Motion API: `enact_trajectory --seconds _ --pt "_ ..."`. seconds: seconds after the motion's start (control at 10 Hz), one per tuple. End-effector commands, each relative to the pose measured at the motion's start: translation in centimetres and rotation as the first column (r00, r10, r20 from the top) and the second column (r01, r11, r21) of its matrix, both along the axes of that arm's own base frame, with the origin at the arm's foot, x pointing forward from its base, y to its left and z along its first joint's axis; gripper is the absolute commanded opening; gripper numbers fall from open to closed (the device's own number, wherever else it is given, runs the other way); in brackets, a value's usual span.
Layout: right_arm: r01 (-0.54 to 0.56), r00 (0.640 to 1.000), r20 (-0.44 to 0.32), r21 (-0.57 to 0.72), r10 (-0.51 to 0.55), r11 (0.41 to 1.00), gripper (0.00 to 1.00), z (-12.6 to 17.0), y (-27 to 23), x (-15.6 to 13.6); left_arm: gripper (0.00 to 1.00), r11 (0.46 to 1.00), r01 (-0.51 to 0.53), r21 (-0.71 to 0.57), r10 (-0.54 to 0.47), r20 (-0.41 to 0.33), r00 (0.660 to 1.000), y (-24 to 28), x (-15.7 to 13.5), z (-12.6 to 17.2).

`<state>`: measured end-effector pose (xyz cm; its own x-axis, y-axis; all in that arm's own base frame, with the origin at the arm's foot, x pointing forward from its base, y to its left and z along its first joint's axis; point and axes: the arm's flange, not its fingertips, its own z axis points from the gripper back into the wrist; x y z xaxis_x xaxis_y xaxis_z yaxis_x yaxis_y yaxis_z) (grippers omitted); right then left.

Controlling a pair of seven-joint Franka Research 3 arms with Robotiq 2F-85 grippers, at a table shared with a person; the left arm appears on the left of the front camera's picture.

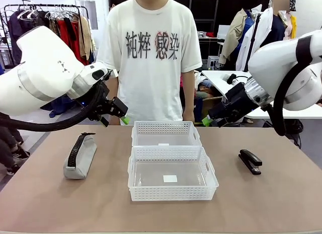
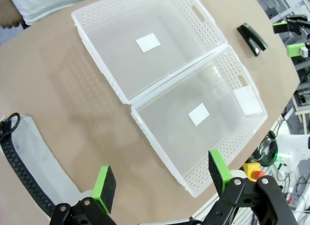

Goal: Distribute items into two baskets.
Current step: Pick up the Pencil pouch that the person points to.

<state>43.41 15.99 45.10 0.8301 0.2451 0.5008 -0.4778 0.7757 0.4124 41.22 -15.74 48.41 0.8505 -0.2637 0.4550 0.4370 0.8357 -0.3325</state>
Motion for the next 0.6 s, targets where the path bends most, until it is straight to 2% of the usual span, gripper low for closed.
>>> enact_trajectory --seconds 0.0,0.3,0.5 --pt "0.004 1.0 -0.01 0.034 -0.004 0.999 1.0 0.5 0.3 -0.2 1.0 1.0 -0.008 -0.017 0.008 -0.013 1.0 -0.1 0.0 0.2" --pt "-0.007 1.0 0.0 -0.005 0.007 1.0 1.0 0.1 0.3 -0.2 1.0 1.0 -0.002 0.0 0.002 -0.001 1.0 -0.1 0.0 0.0" --pt "0.02 0.996 -0.088 0.194 -0.003 0.981 1.0 1.8 1.2 0.8 1.0 0.986 0.116 -0.122 -0.133 -0.146 0.98 -0.7 0.4 1.4"
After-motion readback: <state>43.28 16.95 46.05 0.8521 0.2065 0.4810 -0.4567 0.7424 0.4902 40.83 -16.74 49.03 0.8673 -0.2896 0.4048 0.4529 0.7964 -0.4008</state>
